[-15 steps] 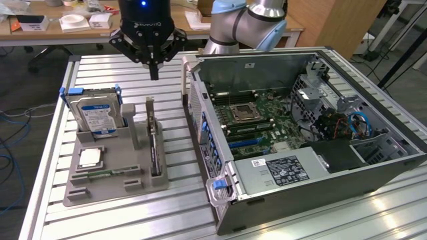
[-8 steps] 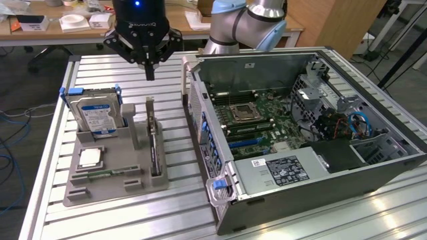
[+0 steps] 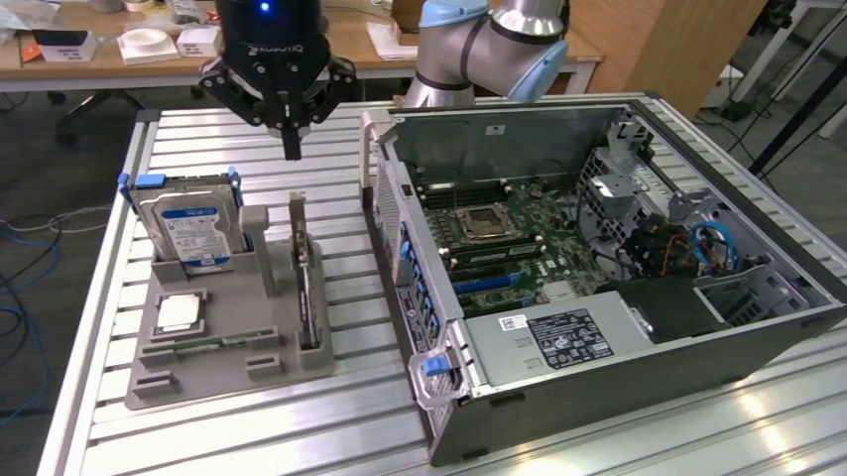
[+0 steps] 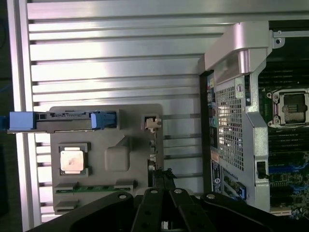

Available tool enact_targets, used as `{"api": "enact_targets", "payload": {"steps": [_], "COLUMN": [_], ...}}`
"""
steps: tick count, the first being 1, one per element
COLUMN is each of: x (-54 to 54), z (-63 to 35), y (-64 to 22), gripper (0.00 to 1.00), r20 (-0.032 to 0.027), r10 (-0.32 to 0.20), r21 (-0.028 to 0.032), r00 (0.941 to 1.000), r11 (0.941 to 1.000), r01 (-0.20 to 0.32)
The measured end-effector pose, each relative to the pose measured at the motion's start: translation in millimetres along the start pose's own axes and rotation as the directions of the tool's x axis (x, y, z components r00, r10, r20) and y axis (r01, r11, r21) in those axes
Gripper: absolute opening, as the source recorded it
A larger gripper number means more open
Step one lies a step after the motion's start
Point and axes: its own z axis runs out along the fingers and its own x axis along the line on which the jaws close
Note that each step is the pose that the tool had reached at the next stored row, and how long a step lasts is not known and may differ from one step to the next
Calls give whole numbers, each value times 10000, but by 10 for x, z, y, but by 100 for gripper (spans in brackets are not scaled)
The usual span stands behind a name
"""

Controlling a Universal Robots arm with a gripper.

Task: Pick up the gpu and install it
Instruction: 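Reach for the gpu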

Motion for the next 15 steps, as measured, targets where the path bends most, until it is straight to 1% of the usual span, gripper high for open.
{"api": "enact_targets", "payload": {"steps": [7, 15], "x": [52, 65], "z": [-2, -2], "y": [-4, -5], "gripper": [11, 11], "r20": [-1, 0], "r10": [-1, 0], "r21": [1, 1], "r00": [10000, 10000], "r11": [10000, 10000], "r01": [1, 0]}}
